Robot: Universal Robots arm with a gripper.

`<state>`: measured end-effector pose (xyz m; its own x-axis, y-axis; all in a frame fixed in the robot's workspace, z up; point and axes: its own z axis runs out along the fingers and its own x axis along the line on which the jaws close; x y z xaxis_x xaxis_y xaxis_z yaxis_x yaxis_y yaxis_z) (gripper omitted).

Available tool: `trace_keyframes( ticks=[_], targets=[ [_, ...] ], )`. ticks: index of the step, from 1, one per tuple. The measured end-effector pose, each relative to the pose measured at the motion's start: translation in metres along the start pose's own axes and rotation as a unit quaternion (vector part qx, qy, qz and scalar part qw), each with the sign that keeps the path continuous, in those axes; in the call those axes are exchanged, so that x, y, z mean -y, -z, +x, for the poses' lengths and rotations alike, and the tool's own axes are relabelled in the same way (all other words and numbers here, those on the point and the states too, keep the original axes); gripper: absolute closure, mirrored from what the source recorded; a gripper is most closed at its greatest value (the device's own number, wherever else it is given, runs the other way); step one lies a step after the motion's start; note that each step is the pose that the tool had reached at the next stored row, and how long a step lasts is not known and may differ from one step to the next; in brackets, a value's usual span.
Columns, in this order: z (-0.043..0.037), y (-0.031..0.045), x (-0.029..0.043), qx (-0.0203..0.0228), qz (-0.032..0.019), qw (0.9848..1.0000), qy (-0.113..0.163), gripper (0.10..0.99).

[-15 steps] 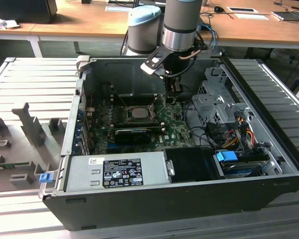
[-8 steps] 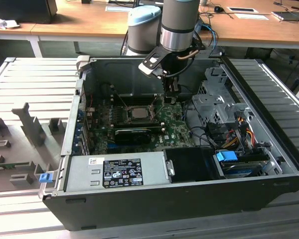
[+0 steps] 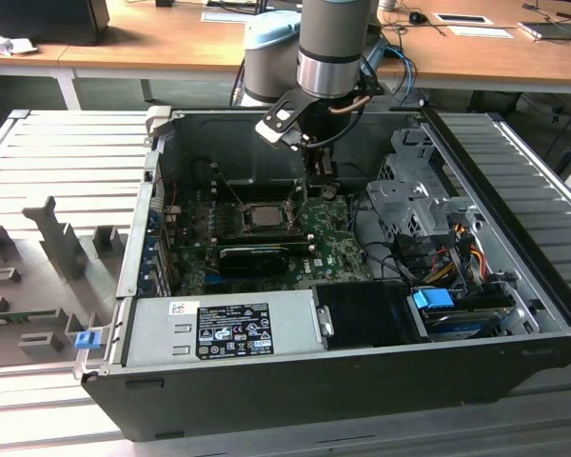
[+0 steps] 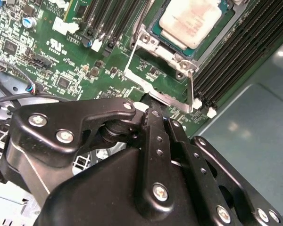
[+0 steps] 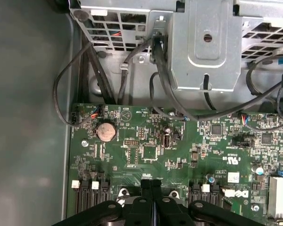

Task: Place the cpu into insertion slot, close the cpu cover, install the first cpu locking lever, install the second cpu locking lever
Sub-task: 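Close the cpu cover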

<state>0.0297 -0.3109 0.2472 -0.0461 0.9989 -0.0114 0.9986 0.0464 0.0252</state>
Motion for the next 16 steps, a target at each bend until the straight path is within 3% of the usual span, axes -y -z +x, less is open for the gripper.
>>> trace_keyframes(
  ticks=[16],
  targets=[
    [0.0006,0.0003,0.0125,0.0,0.0,1.0,0.0,0.98]
  ],
)
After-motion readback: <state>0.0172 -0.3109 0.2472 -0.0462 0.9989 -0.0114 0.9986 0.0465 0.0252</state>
